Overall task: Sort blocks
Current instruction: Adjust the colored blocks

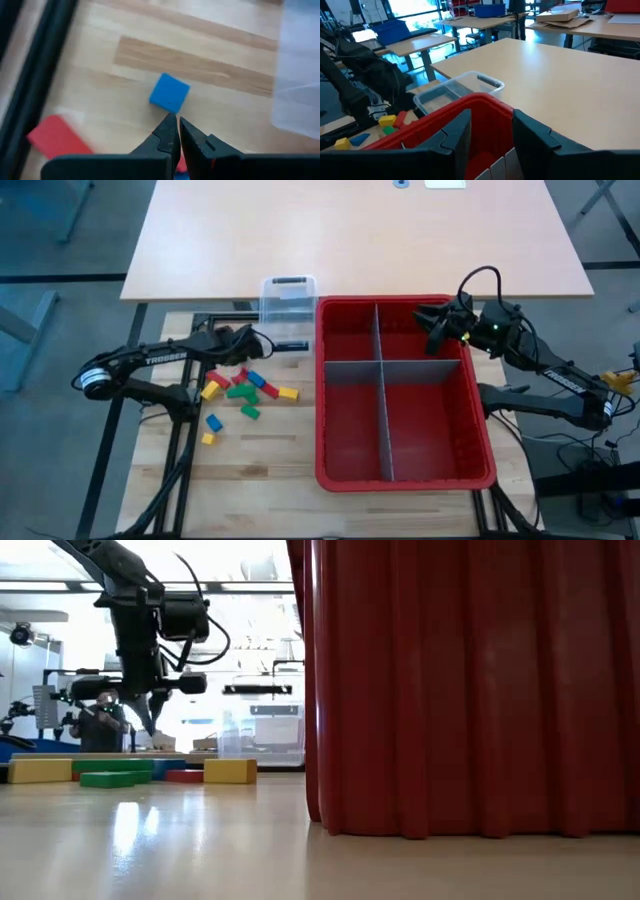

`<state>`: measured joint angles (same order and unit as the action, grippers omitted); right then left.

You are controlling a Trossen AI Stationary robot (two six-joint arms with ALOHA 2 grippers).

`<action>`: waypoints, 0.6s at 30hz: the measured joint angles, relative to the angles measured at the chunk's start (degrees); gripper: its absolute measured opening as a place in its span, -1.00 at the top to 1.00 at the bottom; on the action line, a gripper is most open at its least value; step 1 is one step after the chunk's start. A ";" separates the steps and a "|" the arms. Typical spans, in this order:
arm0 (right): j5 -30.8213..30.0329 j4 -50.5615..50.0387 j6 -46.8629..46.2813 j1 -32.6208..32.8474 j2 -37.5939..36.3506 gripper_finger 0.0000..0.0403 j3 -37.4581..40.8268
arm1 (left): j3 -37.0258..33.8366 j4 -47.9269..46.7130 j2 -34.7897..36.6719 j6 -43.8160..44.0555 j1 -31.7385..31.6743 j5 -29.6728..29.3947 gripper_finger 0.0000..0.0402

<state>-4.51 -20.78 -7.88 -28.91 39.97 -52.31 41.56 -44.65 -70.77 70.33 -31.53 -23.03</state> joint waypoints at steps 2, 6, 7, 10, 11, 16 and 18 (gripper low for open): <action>0.00 0.00 0.04 0.00 0.00 0.43 0.00 | 0.00 3.12 -0.06 -2.13 -0.02 1.29 1.00; -0.02 0.00 0.54 0.00 0.00 0.46 0.00 | 0.07 12.41 -1.12 -7.77 0.22 5.92 1.00; -0.02 0.01 0.58 0.00 0.00 0.46 0.00 | 0.09 13.77 -1.27 -7.91 0.25 6.28 1.00; -0.02 0.00 0.54 0.00 0.00 0.47 0.00 | 0.09 13.76 -1.06 -5.17 0.29 3.38 1.00; -0.02 0.00 0.50 0.00 0.00 0.46 0.00 | 0.09 13.36 -0.79 -4.67 0.29 1.60 1.00; -0.04 0.00 -0.04 0.00 0.00 0.42 0.00 | 0.07 11.65 -0.36 -3.61 -1.63 -4.14 1.00; -0.02 0.00 -0.11 0.00 0.00 0.41 0.00 | 0.04 11.46 -0.83 -1.99 -3.30 -5.06 1.00</action>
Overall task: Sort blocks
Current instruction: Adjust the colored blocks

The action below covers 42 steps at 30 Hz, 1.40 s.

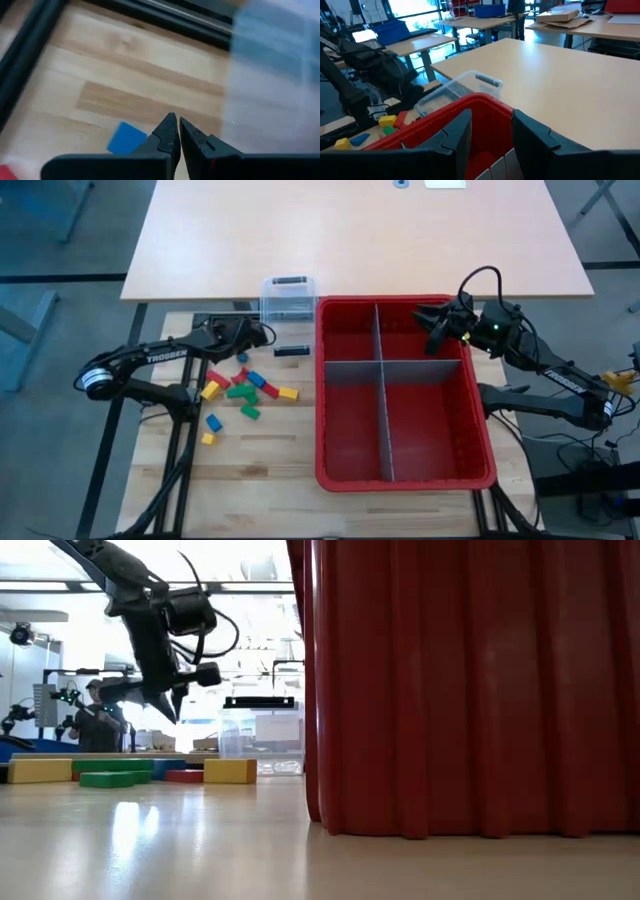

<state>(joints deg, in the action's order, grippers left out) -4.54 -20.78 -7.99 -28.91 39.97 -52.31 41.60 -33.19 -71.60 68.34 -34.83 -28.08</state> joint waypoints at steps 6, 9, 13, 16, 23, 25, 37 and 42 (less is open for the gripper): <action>0.00 0.00 -0.50 0.00 0.00 0.42 0.00 | -0.11 -1.08 -1.56 9.62 -5.45 -1.61 1.00; -0.02 0.00 -1.08 0.00 0.00 0.44 0.00 | -0.11 0.41 -2.50 11.33 -7.72 -1.13 1.00; 0.00 0.00 -1.11 0.00 0.00 0.47 0.00 | -0.17 3.78 -3.03 11.65 -9.00 -1.05 1.00; -0.02 -0.02 -1.11 0.00 0.00 0.47 0.00 | -0.17 5.63 -3.06 11.49 -8.98 -0.95 1.00; -0.04 -0.04 -1.06 0.00 0.00 0.41 0.00 | -0.19 6.66 -6.82 19.40 -9.63 -0.71 1.00; -0.02 -0.02 -1.05 0.00 -0.02 0.40 0.00 | -0.29 8.46 -8.14 22.43 -9.74 -0.30 1.00; -0.02 -0.07 -1.43 0.00 -0.02 0.46 0.00 | -1.52 6.04 -11.72 29.15 -9.83 4.55 1.00; 0.04 -0.09 -1.17 0.02 -0.04 0.43 0.00 | -3.81 4.94 -11.24 31.56 -9.45 7.29 1.00</action>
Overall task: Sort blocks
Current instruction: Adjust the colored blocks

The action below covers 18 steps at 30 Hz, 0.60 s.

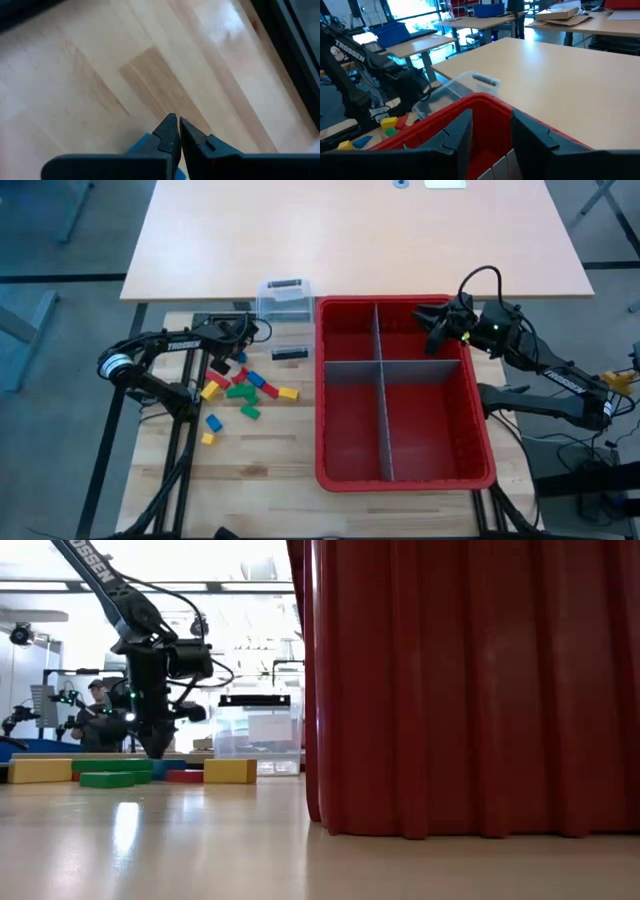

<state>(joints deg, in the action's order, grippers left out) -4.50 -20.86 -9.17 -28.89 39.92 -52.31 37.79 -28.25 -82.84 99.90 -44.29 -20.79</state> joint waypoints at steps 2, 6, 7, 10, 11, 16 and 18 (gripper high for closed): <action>-0.02 -0.11 -0.03 0.00 0.03 0.41 0.00 | -1.03 1.84 0.12 0.33 0.29 1.17 1.00; -0.02 -0.12 0.01 0.02 0.03 0.40 0.01 | -1.87 2.80 0.23 -0.26 1.39 3.71 1.00; -0.02 -0.15 0.00 0.00 0.04 0.40 0.03 | -1.87 2.80 0.22 -1.09 1.72 4.27 1.00; -0.02 -0.17 0.21 0.00 0.02 0.43 0.05 | -1.94 2.75 0.27 -5.56 3.03 7.70 1.00; -0.01 -0.19 0.22 0.01 0.04 0.44 0.06 | -1.98 2.74 0.27 -8.05 3.64 10.01 1.00; -0.02 -0.25 0.37 0.00 -0.03 0.46 0.07 | -2.14 0.72 0.90 -21.33 9.83 21.53 1.00; -0.03 -0.24 0.87 0.00 -0.05 0.46 0.09 | -2.26 -1.54 1.62 -22.80 13.72 23.67 1.00</action>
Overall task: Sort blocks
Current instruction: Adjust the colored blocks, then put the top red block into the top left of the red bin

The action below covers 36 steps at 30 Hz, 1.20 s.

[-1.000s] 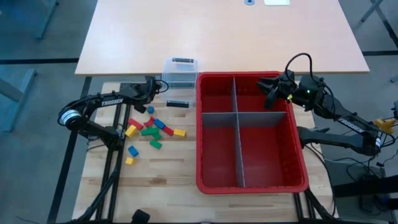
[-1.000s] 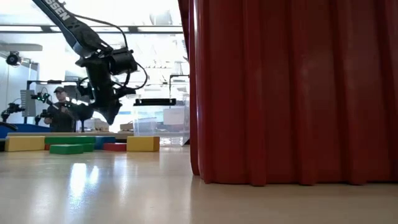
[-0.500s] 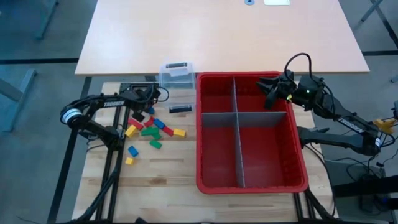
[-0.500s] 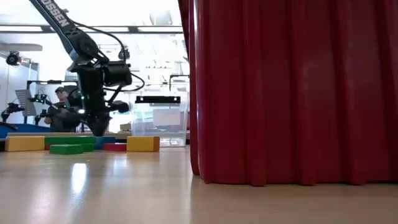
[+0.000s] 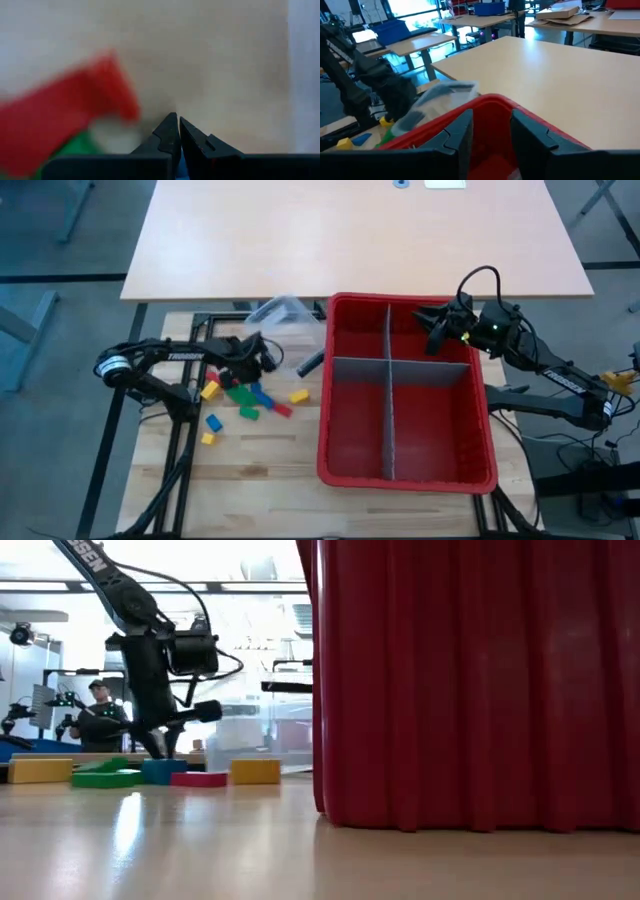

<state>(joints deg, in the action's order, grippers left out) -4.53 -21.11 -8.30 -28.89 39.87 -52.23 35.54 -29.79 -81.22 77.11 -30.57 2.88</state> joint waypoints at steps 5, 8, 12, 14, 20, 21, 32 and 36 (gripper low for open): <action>-0.03 0.00 0.42 -0.02 -0.06 0.41 0.00 | -0.25 -4.90 1.36 0.40 8.88 0.02 1.00; 0.01 0.08 0.51 -0.02 -0.06 0.39 0.00 | -0.23 -4.95 1.65 2.37 12.08 -2.38 1.00; -0.05 0.15 0.46 -0.02 -0.02 0.39 0.00 | 0.82 -4.44 3.08 5.13 13.70 -7.09 1.00; -0.01 0.16 0.44 -0.02 -0.02 0.41 0.00 | 2.02 -4.55 4.13 5.31 13.69 -9.94 1.00; -0.02 0.18 0.44 -0.02 -0.02 0.44 0.00 | 5.11 -5.41 6.44 6.33 12.05 -21.86 1.00; 0.00 0.18 0.42 -0.02 -0.02 0.44 0.00 | 5.31 -5.33 6.54 6.36 11.33 -23.07 1.00; -0.01 0.18 -0.02 -0.02 -0.02 0.39 0.00 | 5.59 -5.47 6.46 1.32 2.72 -24.65 1.00; -0.01 0.16 -0.04 -0.02 -0.02 0.41 0.00 | 5.59 -8.36 6.57 -0.36 1.01 -22.67 1.00</action>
<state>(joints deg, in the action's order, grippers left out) -4.54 -20.95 -8.34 -28.91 39.86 -52.23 41.12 -38.15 -74.65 76.75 -29.56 -19.79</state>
